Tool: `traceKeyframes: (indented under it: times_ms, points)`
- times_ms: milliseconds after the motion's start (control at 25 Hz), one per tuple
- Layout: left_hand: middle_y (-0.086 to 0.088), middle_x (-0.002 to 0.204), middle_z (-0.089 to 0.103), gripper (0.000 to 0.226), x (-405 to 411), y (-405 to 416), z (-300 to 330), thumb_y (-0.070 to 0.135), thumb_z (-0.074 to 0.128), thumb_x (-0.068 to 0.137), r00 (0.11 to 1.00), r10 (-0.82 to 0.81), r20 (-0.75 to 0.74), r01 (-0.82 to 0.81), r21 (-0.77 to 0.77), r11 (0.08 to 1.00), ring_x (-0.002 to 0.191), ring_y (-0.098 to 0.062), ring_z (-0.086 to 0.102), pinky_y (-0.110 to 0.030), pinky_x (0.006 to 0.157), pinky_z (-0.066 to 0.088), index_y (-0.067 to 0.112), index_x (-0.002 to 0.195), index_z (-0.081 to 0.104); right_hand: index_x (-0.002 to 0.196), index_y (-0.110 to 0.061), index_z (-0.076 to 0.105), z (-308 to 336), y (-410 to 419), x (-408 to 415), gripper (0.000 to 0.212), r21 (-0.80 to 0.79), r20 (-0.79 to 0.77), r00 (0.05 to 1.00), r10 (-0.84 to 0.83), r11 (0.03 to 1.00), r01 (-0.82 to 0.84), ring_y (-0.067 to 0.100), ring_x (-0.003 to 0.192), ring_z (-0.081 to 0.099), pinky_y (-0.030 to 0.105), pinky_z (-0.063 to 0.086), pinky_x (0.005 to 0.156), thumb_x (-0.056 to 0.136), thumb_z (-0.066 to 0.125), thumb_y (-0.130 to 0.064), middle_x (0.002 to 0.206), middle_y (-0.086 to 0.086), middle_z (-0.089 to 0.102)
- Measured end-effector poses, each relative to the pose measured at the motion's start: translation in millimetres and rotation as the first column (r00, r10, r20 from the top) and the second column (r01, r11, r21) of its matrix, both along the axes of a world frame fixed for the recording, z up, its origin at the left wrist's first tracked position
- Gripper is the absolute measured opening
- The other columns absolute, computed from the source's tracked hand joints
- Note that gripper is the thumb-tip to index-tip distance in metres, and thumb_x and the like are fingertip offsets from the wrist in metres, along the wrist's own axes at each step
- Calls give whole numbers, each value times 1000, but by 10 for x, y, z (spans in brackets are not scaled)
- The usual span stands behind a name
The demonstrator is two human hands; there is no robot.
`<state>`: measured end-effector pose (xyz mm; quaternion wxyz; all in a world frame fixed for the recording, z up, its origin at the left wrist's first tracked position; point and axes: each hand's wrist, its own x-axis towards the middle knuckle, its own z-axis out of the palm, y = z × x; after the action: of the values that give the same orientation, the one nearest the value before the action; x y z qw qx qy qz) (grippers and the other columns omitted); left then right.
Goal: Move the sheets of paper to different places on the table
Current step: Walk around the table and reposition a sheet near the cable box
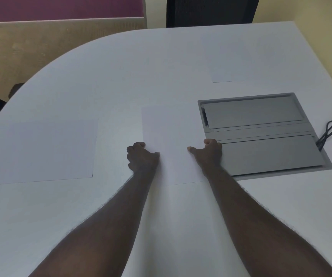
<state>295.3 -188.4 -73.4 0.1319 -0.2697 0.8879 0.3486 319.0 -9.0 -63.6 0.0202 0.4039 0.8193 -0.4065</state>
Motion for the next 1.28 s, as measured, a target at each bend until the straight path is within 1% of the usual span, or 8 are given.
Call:
traceKeyframes:
  times_ms: [320,600,760,920,1040,1120,1200,1280]
  points:
    - [-2,129,44,69,-18,13,-26,26,77,68,1000,21,-11,-21,-2,1000,116,-25,51,-34,77,36,19,129,47,120,-9,60,0,1,-26,68,-3,11,1000,-7,1000,7,30,116,58,45,48,100,63,86,-34,126,13,56]
    - [-1,126,44,72,-8,-46,-59,32,79,65,999,-25,-43,26,3,1000,114,-25,52,-35,78,37,21,129,47,109,-17,67,47,-17,-57,56,14,28,999,22,1000,-22,30,105,61,40,51,94,65,79,-50,115,9,61]
    - [-2,126,45,70,7,-51,-66,32,79,67,998,-31,-63,32,5,999,115,-25,52,-36,80,37,21,129,47,106,-21,56,81,-52,-108,50,-168,-58,995,-83,983,72,22,93,62,27,43,73,69,79,-45,91,-6,62]
    - [-1,126,46,70,10,-54,-67,33,79,68,997,-34,-70,34,-2,999,116,-25,52,-36,80,37,22,130,47,114,-16,57,81,36,-176,51,-270,-85,978,-192,949,163,19,92,56,26,39,76,74,79,-39,103,-1,58]
    - [-1,125,48,70,14,-54,-71,33,79,68,996,-38,-80,38,0,999,116,-25,52,-36,80,37,22,129,48,82,-22,57,69,98,-235,26,-329,-77,979,-189,932,154,21,83,49,26,40,69,76,77,-37,83,-2,54]
    - [-1,125,48,70,21,-57,-78,32,79,67,995,-40,-88,40,5,999,116,-25,52,-38,83,39,22,129,48,64,-26,43,66,128,-254,37,-321,-76,983,-166,938,133,20,78,41,27,36,62,79,76,-36,67,-5,43]
    - [-1,125,48,71,24,-64,-85,33,79,66,995,-42,-90,43,10,999,116,-25,52,-39,83,39,23,129,48,66,-22,52,29,191,-259,28,-250,-80,988,-130,962,107,21,78,45,26,37,71,81,73,-30,68,-3,50]
    - [0,125,47,71,19,-69,-90,34,79,66,995,-43,-87,45,19,999,116,-24,52,-38,82,38,24,129,47,83,-14,71,-8,251,-242,6,-167,-72,995,-74,984,61,19,84,54,24,40,78,84,70,-21,81,0,63]
